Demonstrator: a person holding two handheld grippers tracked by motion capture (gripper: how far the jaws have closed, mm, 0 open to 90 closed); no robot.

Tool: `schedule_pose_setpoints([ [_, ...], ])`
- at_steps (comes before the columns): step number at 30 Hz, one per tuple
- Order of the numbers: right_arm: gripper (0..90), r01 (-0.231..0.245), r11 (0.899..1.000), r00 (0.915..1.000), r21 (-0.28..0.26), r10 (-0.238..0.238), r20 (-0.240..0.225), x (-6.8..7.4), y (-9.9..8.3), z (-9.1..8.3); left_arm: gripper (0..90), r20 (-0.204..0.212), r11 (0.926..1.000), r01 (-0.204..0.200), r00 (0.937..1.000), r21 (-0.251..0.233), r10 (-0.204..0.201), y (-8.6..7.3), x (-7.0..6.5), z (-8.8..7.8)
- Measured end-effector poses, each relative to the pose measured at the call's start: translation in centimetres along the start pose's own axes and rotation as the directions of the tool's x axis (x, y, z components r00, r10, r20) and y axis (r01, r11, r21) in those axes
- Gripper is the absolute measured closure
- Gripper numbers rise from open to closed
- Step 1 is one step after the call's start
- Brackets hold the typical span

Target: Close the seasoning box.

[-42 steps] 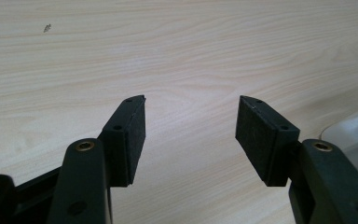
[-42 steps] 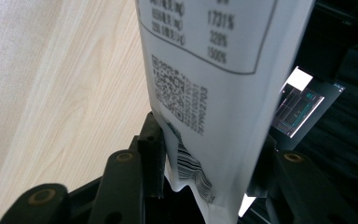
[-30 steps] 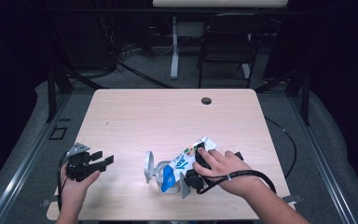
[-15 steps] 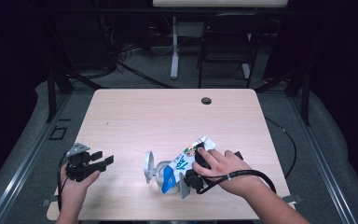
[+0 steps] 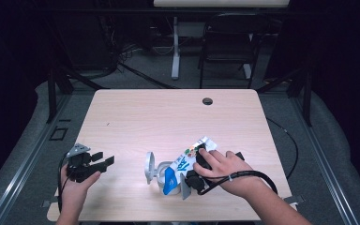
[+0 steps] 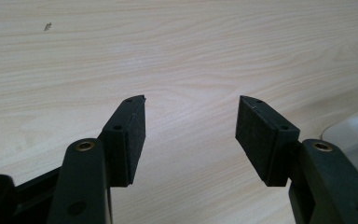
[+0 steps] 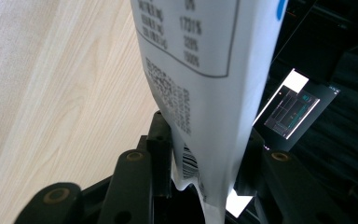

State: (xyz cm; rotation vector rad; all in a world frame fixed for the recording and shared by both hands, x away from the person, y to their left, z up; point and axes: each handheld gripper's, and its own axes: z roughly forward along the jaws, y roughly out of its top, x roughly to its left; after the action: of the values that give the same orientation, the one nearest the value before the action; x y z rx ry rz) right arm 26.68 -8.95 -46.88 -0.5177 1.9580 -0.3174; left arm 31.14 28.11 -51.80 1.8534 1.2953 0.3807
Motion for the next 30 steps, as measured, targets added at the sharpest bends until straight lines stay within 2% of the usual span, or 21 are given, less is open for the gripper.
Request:
schedule_pose_setpoints([
  [30, 72.4, -0.018, 1.0, 0.9998, -0.003, 0.018, 0.0, -0.04, -0.01, -0.02, 43.1, -0.002, 1.0, 0.0, 1.0, 0.001, 0.0, -0.03, 0.02, 0.05],
])
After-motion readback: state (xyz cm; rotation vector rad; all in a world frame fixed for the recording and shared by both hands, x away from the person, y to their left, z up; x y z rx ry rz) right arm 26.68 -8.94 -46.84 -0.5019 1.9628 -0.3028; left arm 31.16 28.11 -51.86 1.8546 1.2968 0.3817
